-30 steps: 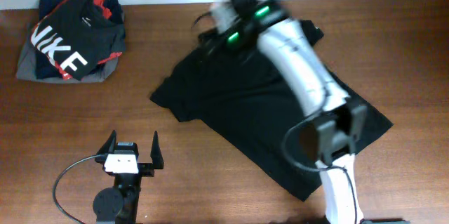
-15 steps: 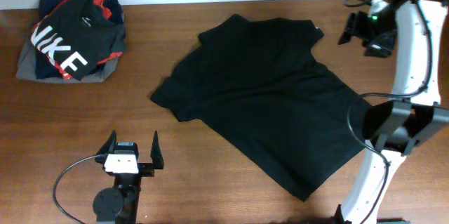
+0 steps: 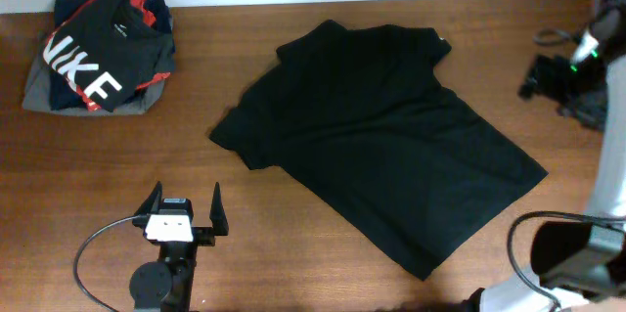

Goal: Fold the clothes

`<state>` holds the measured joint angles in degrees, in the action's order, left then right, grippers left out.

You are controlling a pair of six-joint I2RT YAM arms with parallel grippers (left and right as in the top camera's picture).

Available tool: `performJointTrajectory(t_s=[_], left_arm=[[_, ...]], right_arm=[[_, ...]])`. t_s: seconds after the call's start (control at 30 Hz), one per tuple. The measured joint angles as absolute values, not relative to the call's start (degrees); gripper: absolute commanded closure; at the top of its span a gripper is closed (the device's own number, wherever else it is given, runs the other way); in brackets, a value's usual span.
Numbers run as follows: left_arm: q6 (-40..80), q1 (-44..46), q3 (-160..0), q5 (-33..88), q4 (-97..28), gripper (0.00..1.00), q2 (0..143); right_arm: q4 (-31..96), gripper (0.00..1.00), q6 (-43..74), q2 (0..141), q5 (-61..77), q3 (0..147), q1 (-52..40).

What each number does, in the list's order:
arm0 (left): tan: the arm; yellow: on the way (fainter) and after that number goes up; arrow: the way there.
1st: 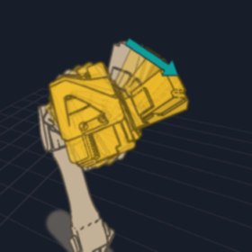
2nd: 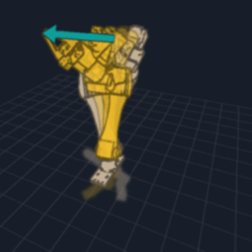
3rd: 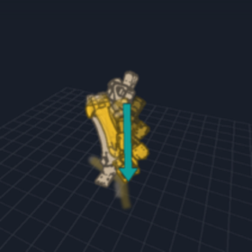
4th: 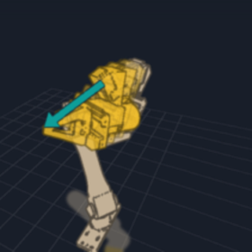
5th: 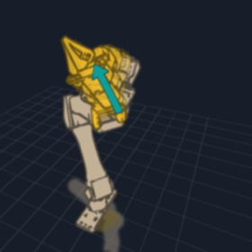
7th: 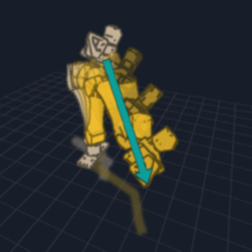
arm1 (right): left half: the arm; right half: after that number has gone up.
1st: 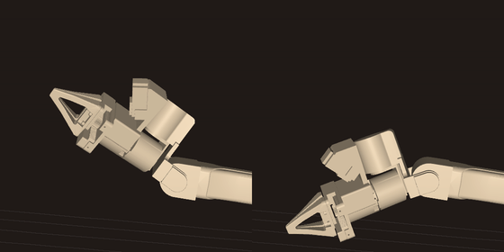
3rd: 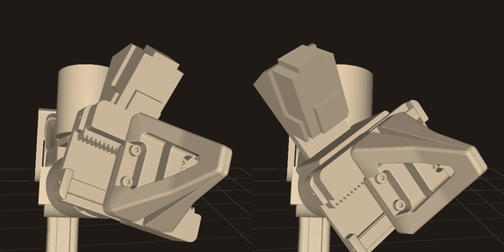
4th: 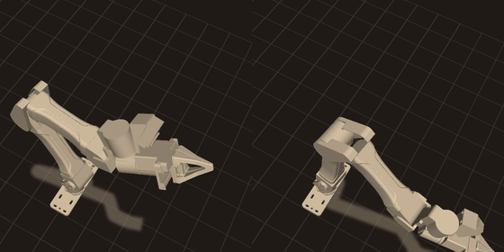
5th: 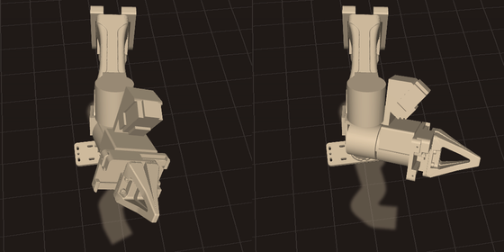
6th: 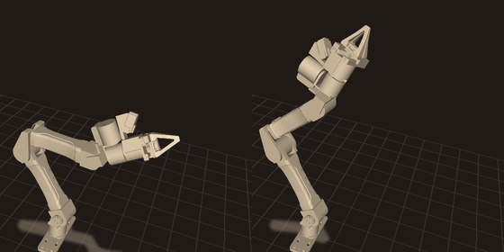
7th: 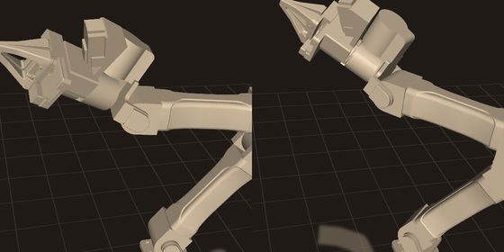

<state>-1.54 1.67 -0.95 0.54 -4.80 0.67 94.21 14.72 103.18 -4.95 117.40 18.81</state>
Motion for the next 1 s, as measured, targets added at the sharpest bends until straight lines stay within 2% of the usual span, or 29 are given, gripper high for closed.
performJointTrajectory(t_s=[0.2,0.37,0.77,1.0], left_arm=[[-1.5,1.7,-1.0,0.5,-4.8,0.01,0.7],[-1.5,1.7,-1.0,0.6,-4.8,0.01,0.7],[-1.5,1.7,-1.0,0.6,-4.8,0.01,0.7],[-1.5,1.7,-1.0,0.5,-4.8,0.01,0.7]], right_arm=[[87.1,0.01,15.2,103.2,-4.9,104.2,29.5],[80.4,0.01,13.4,103.4,-2.0,93.4,34.9],[57.5,0.04,10.3,103.5,5.9,76.4,36.8],[51.8,0.08,10.3,103.5,6.1,73.2,36.8]])
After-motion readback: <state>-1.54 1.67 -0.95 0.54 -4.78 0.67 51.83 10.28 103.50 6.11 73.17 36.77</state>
